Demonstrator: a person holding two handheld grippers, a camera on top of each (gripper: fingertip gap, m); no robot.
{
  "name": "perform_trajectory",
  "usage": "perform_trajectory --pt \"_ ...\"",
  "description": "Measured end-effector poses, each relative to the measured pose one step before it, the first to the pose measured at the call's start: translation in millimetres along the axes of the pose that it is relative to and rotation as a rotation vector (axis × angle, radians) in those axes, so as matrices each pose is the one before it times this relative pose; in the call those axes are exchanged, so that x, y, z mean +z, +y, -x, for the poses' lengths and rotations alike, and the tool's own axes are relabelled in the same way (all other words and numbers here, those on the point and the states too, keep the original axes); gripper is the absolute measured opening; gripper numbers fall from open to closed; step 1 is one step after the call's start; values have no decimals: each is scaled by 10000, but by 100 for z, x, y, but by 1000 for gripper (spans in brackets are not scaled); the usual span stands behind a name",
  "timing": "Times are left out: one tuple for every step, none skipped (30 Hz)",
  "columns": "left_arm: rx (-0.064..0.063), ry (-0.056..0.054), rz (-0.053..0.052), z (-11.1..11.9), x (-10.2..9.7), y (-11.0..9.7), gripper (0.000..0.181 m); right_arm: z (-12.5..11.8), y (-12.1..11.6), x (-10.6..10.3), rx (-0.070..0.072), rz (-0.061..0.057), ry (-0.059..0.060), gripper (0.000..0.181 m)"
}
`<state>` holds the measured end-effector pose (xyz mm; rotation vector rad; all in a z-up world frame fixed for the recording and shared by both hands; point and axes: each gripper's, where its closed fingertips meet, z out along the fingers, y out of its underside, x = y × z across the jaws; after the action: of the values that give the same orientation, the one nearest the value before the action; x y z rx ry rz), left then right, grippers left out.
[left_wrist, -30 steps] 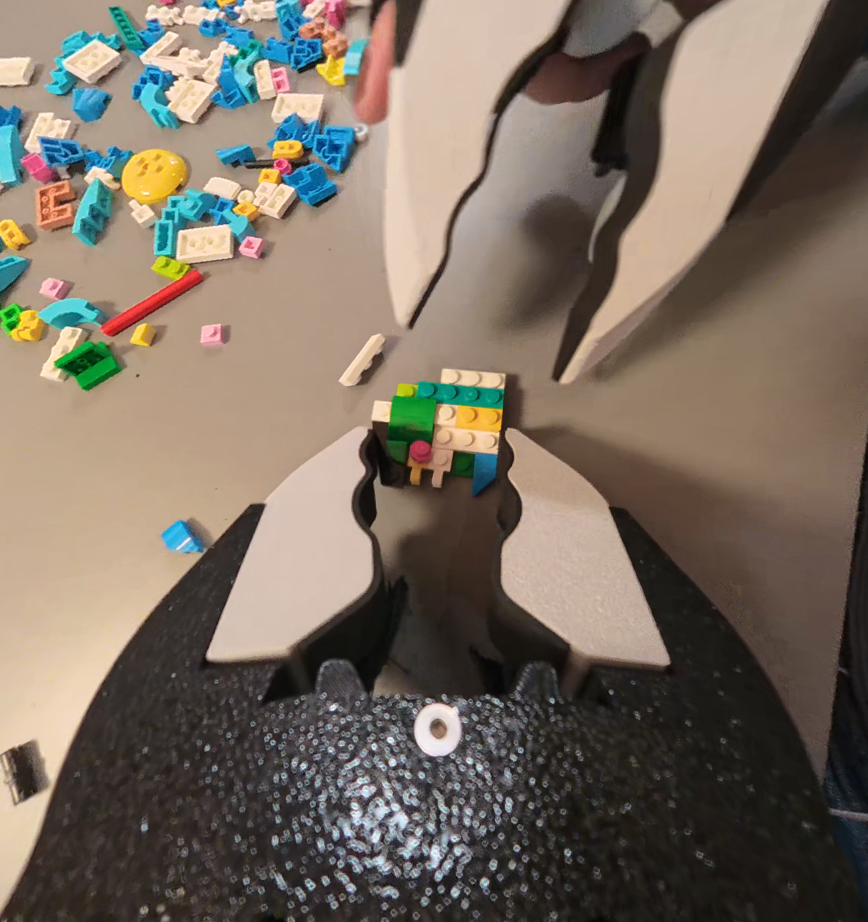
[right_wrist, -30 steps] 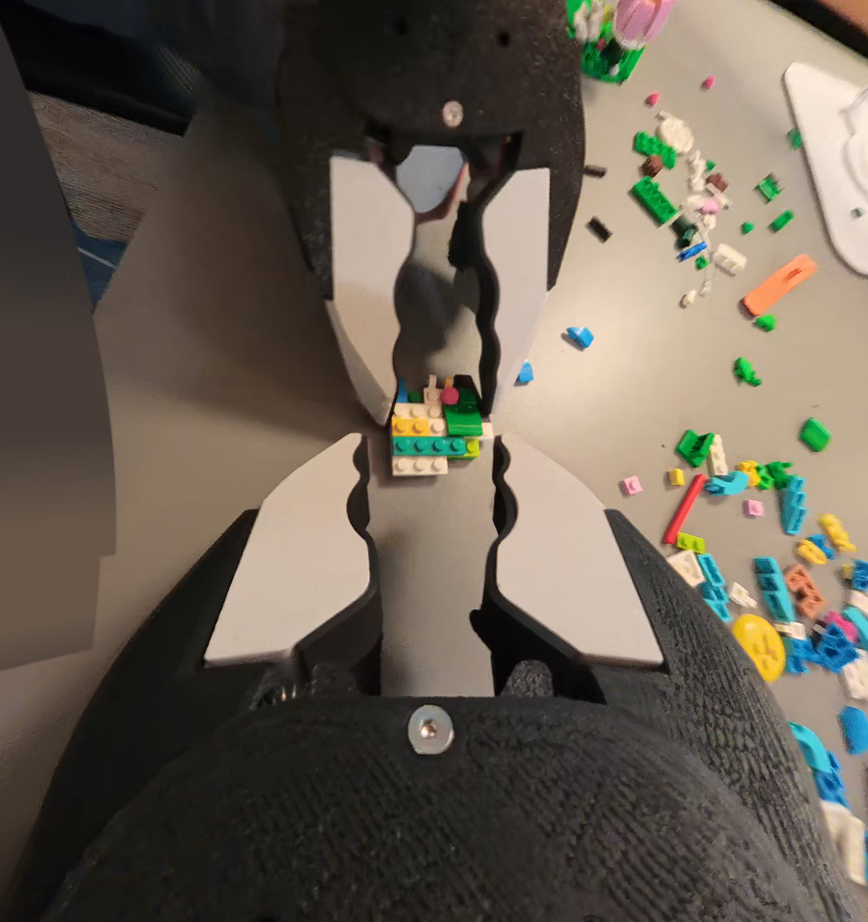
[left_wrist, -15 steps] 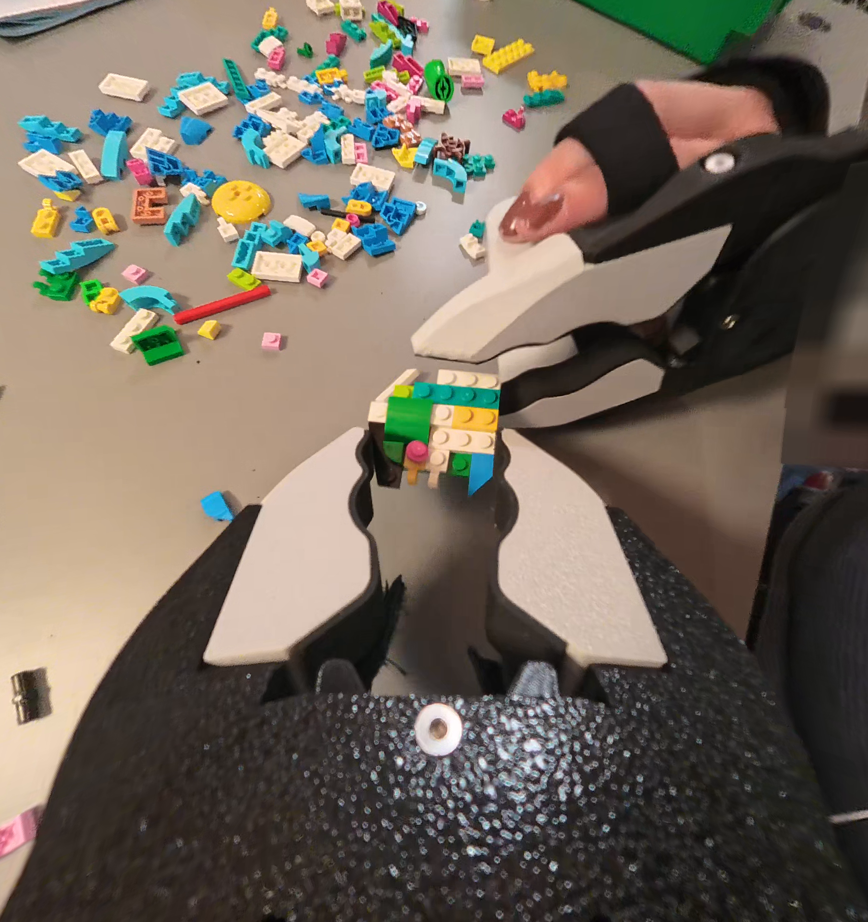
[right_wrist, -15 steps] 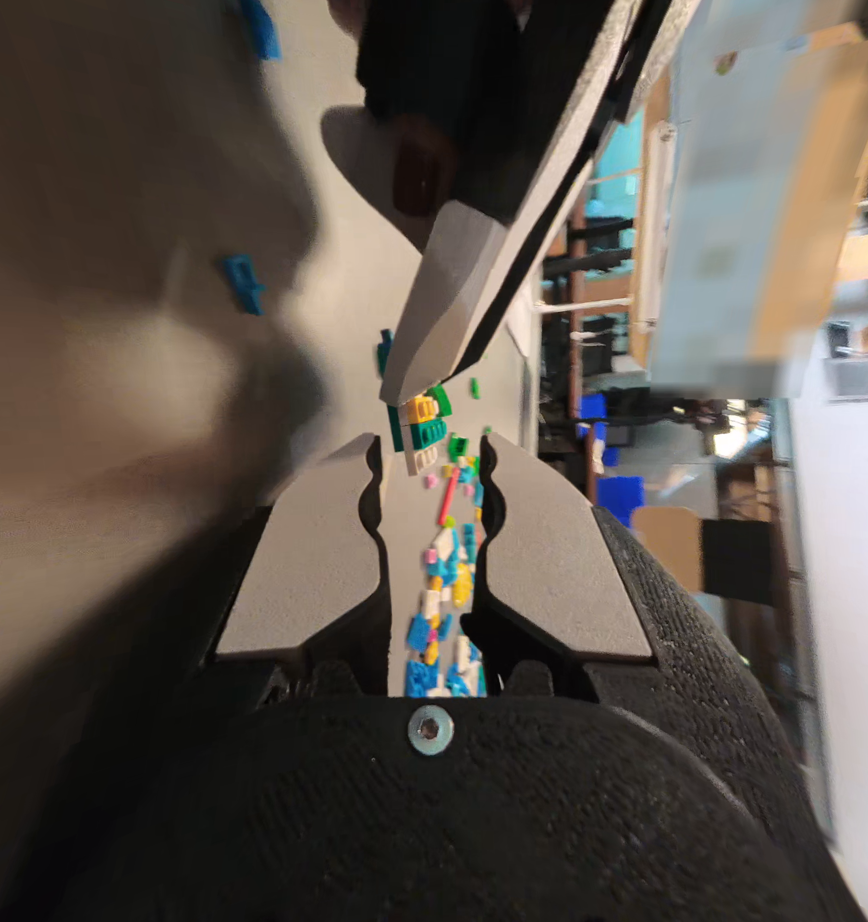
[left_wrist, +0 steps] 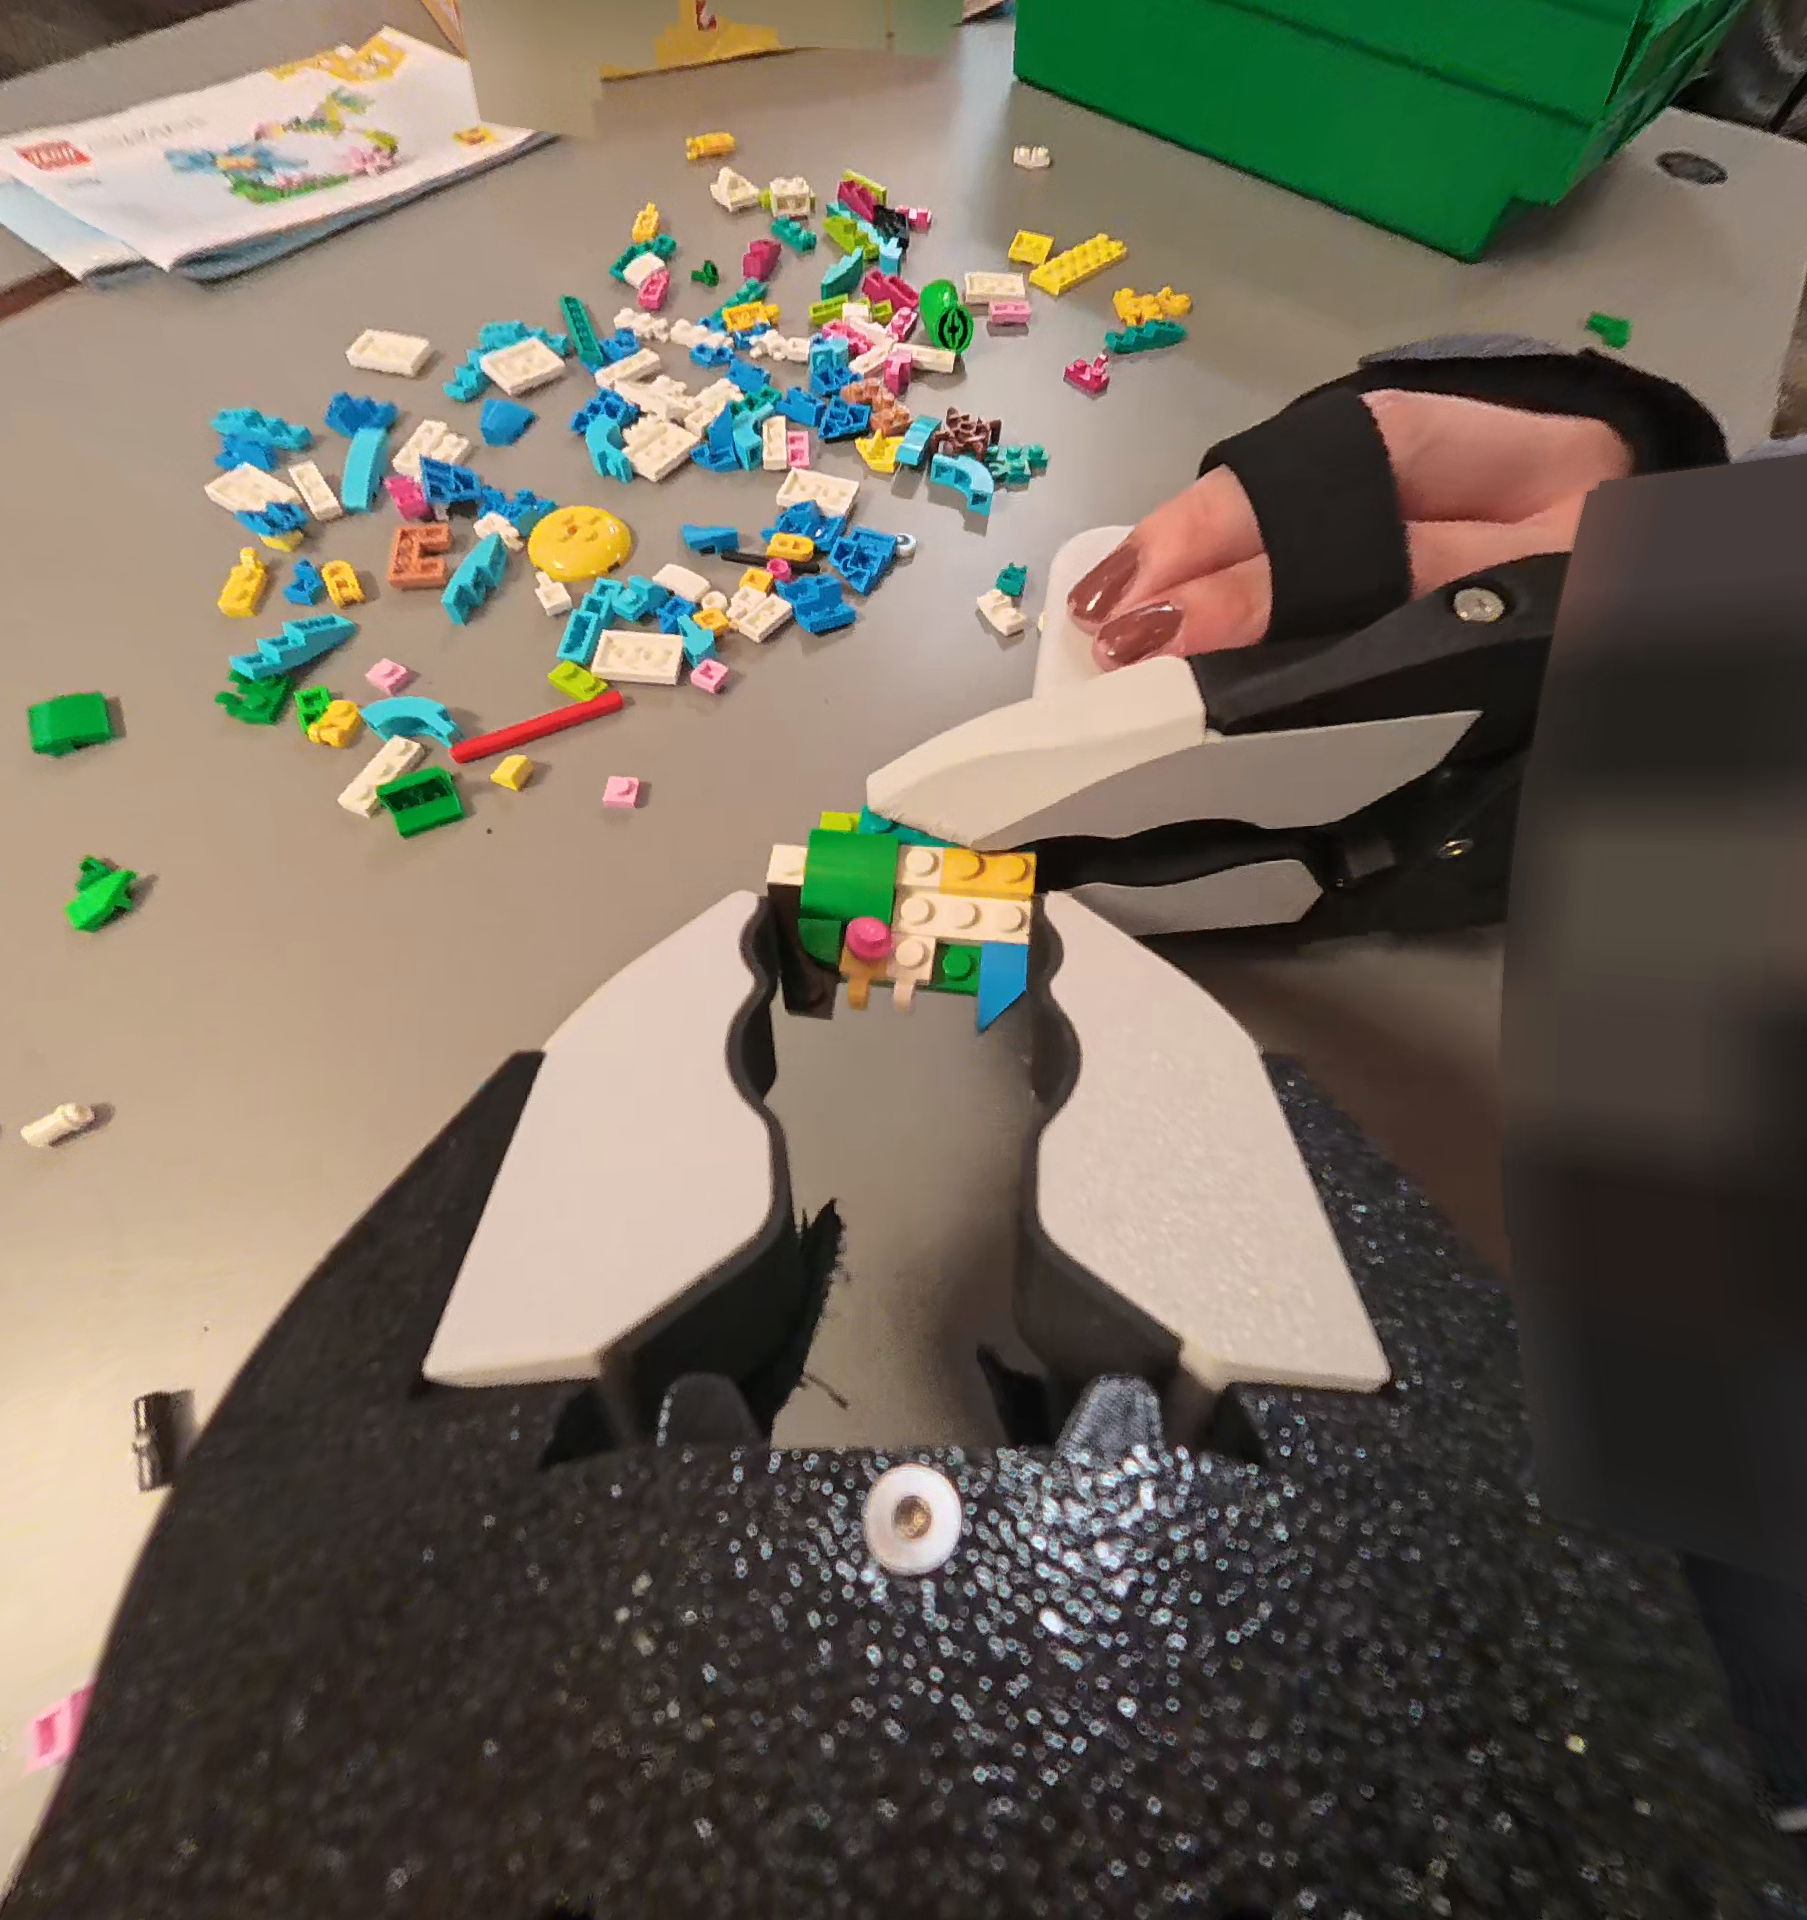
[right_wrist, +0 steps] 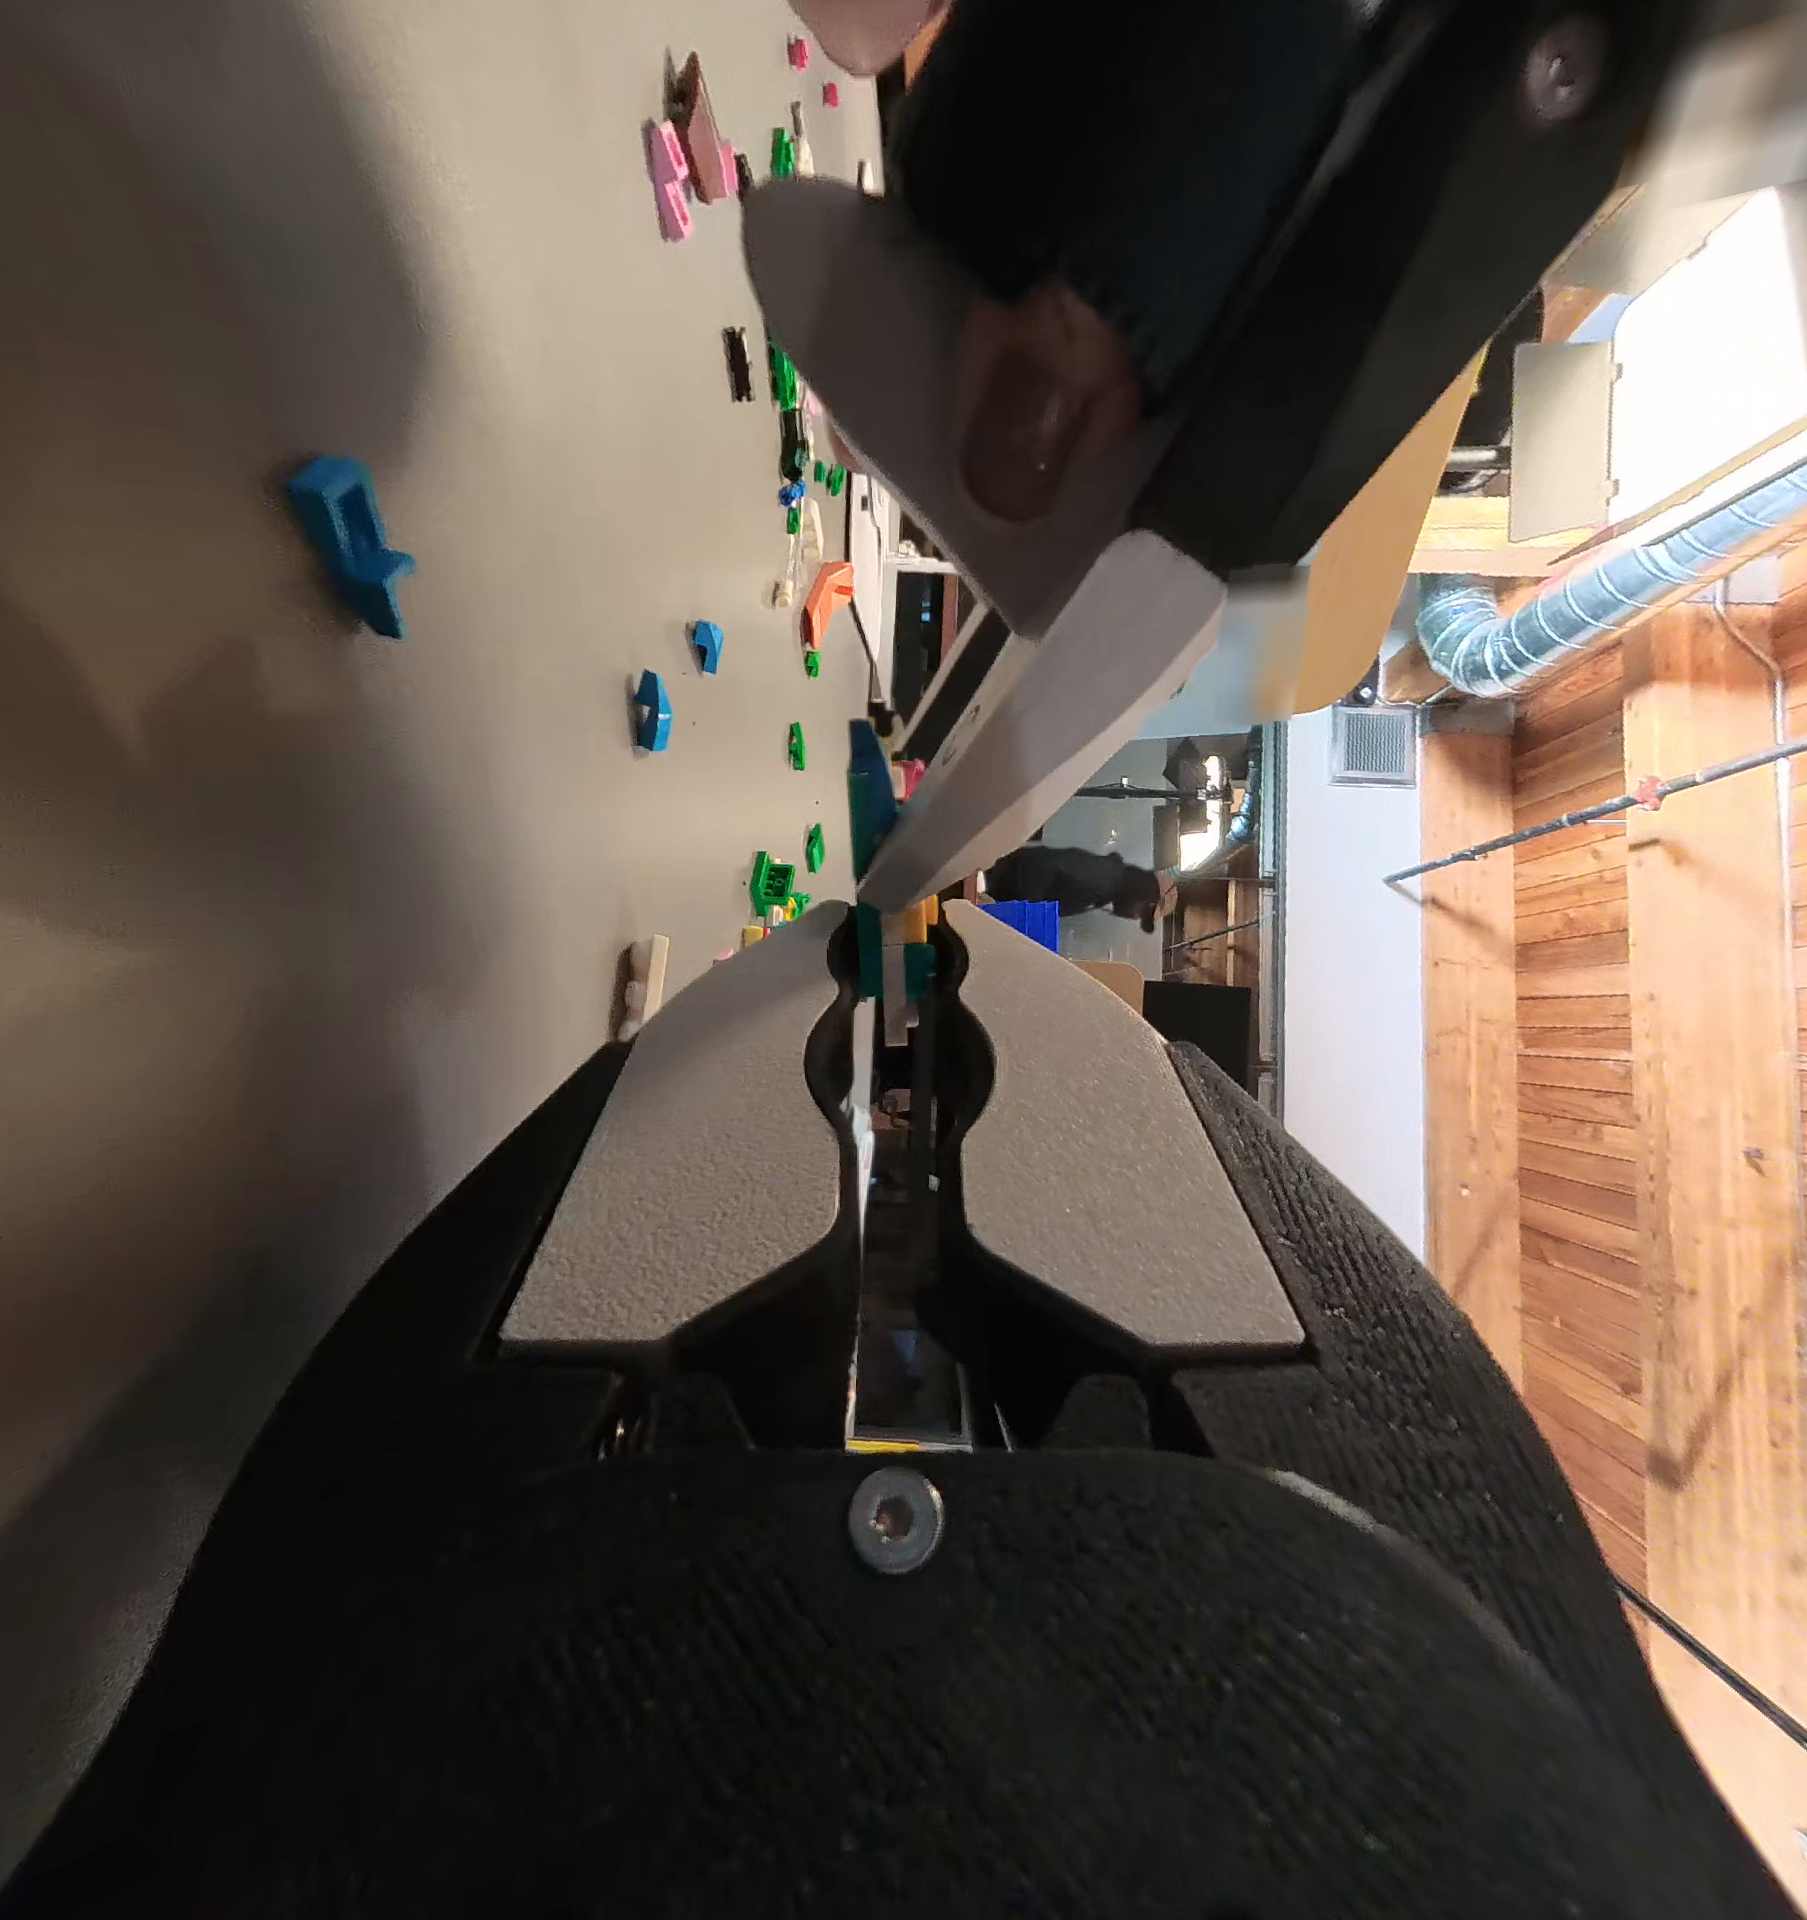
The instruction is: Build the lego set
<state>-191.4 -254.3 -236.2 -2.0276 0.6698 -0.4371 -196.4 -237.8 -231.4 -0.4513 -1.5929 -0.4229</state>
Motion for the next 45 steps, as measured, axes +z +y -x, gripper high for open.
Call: perform_trajectory --pt "224 -22 -31 -51 -41 -64 46 -104 8 -46 48 -18 17 10" --pt "266 -28 -9 -55 -39 -28 47 -117 17 -47 38 -21 29 10" --pt "254 -11 -9 -108 -45 -55 48 -113 13 -51 50 -28 25 10" --pt "228 50 13 -214 -44 -42 51 -110 -6 -45 63 -31 22 10" --pt "216 88 60 -241 -59 -20 55 -93 4 -36 63 -25 7 10" --pt "264 112 49 -248 -87 -19 59 -87 13 -31 61 -24 1 10" --pt "341 19 -27 -132 -132 -60 63 -75 17 -28 60 -16 -1 10" --pt "454 -166 -89 102 -196 -85 66 -43 55 -3 58 5 -29 11" --pt "568 -264 -74 224 -210 -13 68 -37 82 3 49 13 -24 10" --pt "624 -294 -94 244 -188 -44 71 -54 97 -2 53 14 -18 10" --pt "651 -282 -99 178 -143 -16 72 -44 113 7 75 30 -38 10" --pt "666 -205 -53 69 -1 106 73 -48 173 43 84 77 -57 10" --pt "693 -250 -68 94 97 185 72 -9 182 79 64 103 -101 10" --pt "795 -489 -107 293 97 192 69 16 117 75 60 71 -129 10" --pt "994 -654 -66 344 44 197 64 -86 42 31 76 13 -68 10" --pt "1097 -699 1 312 -2 147 60 -142 -36 -17 70 -27 -28 10" --pt "1016 -766 39 415 -53 37 54 -155 -85 -38 56 -41 -29 10" --pt "833 -493 -13 159 -43 -152 50 -110 -73 -37 65 -28 -43 10" --pt "530 -297 -104 38 -36 -331 48 -45 -95 -17 71 -26 -74 10" --pt "229 -321 -163 228 -56 -412 47 9 -98 -7 67 -26 -95 10" --pt "43 -127 -201 134 -60 -443 47 51 -101 0 51 -22 -89 10" --pt "-45 -145 -124 257 -58 -269 48 45 -114 6 19 -30 -70 10" --pt "-41 -126 -69 278 -58 -108 47 34 -126 6 -7 -40 -44 10" --pt "-16 19 -30 63 -37 1 47 39 -126 -9 -5 -38 -44 10" --pt "-11 21 4 5 -12 101 45 62 -129 3 14 -40 -68 10" --pt "4 94 -11 -158 0 102 43 66 -118 -2 24 -41 -74 10" --pt "20 80 -21 -171 3 68 42 60 -104 -7 12 -32 -68 10" --pt "36 53 3 -150 10 84 40 50 -83 5 -2 -15 -63 10" --pt "25 64 51 -143 55 113 38 40 -64 1 7 -6 -60 10" --pt "-3 63 61 -137 65 123 37 35 -68 2 39 -11 -70 10" --pt "-23 -2 44 -46 72 102 35 62 -83 10 78 -26 -94 10" --pt "-20 13 51 -60 63 120 33 25 -58 12 95 -27 -75 10" --pt "-22 19 64 -51 52 128 31 -4 -63 -2 68 -24 -40 10" --pt "-23 -53 47 46 32 101 28 -41 -49 11 38 -18 -16 10" --pt "-28 25 36 -30 10 87 26 -20 -50 5 37 -14 -23 10" --pt "-59 -5 -4 -5 -1 16 23 12 -46 12 55 -17 -40 10" --pt "-39 -76 -23 100 -26 -24 18 24 -36 15 66 -15 -45 10" --pt "13 15 -3 -30 -21 -17 15 -14 -23 2 70 -17 -22 10" --pt "23 -65 15 61 -6 3 15 -48 -17 -9 75 -18 -15 10" --pt "16 -69 37 77 14 5 14 -42 5 5 79 -4 -31 10" --pt "-22 -23 49 30 20 10 14 -27 12 -2 75 -4 -37 10" --pt "-51 -5 47 40 30 2 14 -31 19 10 61 -8 -30 10" --pt "-44 -8 31 38 -2 -9 14 -42 8 -8 41 -14 -12 10" --pt "-6 -1 31 21 -4 -9 14 -26 3 -13 20 -10 -9 10" --pt "16 11 25 15 -25 1 14 -24 -27 -18 8 -9 -10 10"
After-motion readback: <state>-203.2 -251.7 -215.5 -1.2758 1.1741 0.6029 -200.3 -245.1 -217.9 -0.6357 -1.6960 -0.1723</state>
